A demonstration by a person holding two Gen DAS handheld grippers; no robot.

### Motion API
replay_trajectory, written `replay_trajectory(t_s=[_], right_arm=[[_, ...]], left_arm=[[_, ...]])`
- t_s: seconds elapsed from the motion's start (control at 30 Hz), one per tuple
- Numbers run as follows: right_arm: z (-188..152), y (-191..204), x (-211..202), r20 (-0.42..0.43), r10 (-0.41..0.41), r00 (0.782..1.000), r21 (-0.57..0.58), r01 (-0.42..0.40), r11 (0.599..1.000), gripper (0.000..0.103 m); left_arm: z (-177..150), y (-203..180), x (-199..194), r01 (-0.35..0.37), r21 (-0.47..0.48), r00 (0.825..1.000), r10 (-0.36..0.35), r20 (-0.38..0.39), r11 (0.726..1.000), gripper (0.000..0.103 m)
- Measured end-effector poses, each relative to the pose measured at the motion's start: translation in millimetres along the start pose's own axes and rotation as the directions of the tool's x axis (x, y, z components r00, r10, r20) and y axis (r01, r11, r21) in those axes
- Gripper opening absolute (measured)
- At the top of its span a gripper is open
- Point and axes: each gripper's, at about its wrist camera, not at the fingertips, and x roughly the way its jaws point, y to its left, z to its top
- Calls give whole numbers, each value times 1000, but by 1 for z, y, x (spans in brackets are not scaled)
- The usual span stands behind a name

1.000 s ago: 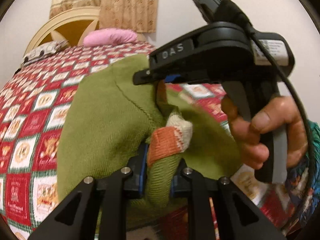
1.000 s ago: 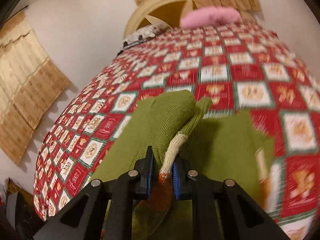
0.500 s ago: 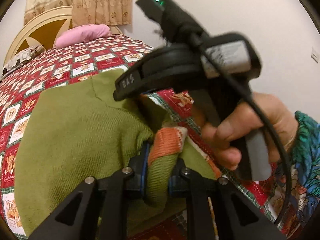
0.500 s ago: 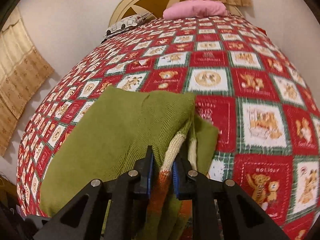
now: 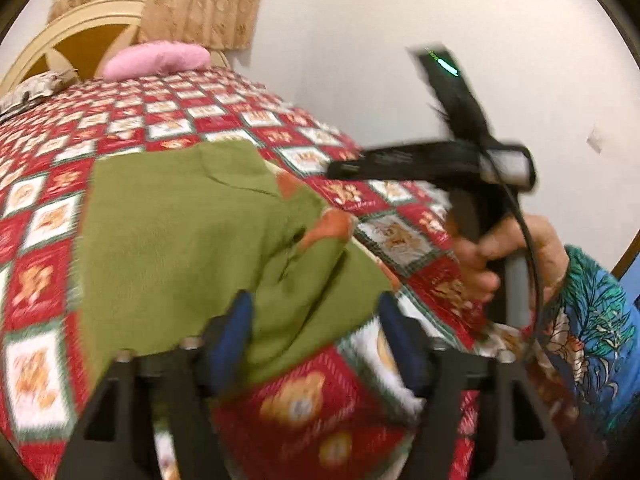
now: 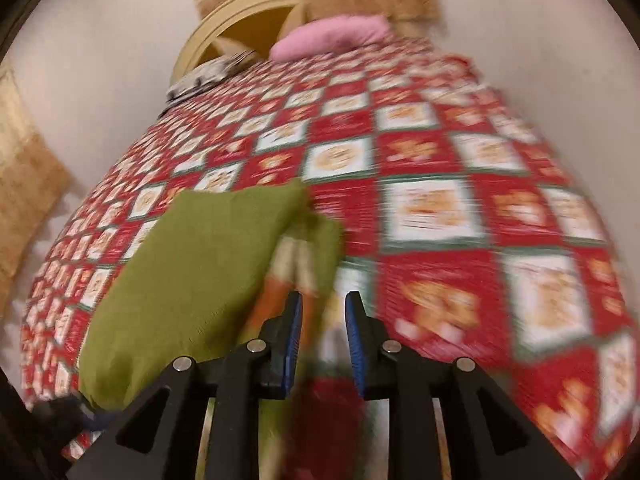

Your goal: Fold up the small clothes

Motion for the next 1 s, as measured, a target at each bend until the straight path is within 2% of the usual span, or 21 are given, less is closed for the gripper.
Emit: replay_trajectory(t_s=[0.13, 0.23, 0.37, 0.53, 0.57, 0.6, 0.63, 0.73, 0.77, 0.87, 0.9, 0.97, 1.0], right_arm=[[-23, 15, -52, 57, 72, 996, 20, -73, 997, 24], [-38, 42, -67, 73, 87, 994, -24, -85, 996, 25], [-52, 78, -53, 20, 79, 997, -117, -76, 990, 25], [-59, 88, -14, -63, 4, 998, -202, -16, 979, 27], [-60, 89, -8, -90, 4, 996, -214, -23, 977, 30], [-63, 87, -3, -111, -3, 994, -227, -22, 974, 42], [-66, 86, 0, -123, -14, 992, -238, -16, 971, 46], [-80, 86, 0, -132, -38, 990, -282, 0, 959, 46], [-83, 87, 1, -137, -50, 989, -295, 8, 955, 45], [-93, 96, 0, -132, -114, 985, -367, 58, 928, 23], [-93, 97, -3, -128, -127, 984, -373, 71, 925, 10], [-89, 98, -20, -75, -142, 987, -351, 108, 930, 8], [-86, 92, -36, -24, -120, 992, -298, 108, 949, 8]], left_arm=[[-19, 12, -37, -63, 30, 997, 62, 47, 998, 75], [-23, 25, -47, -75, -5, 996, 75, 41, 997, 75], [-26, 46, -56, -96, -99, 995, 97, 6, 990, 75], [-33, 60, -73, -144, -128, 989, 147, 9, 981, 75], [-34, 63, -75, -153, -140, 988, 155, 6, 978, 75], [-34, 65, -76, -159, -148, 987, 161, 2, 976, 75], [-35, 68, -78, -161, -159, 987, 163, -3, 974, 75], [-38, 74, -84, -157, -180, 987, 160, 3, 971, 75], [-39, 76, -85, -161, -184, 986, 164, 3, 970, 75], [-40, 81, -83, -157, -210, 987, 158, -12, 965, 75], [-40, 82, -82, -144, -223, 989, 144, -18, 964, 75], [-41, 82, -84, -137, -221, 990, 138, -13, 966, 75], [-42, 82, -86, -148, -211, 989, 149, -9, 966, 75]])
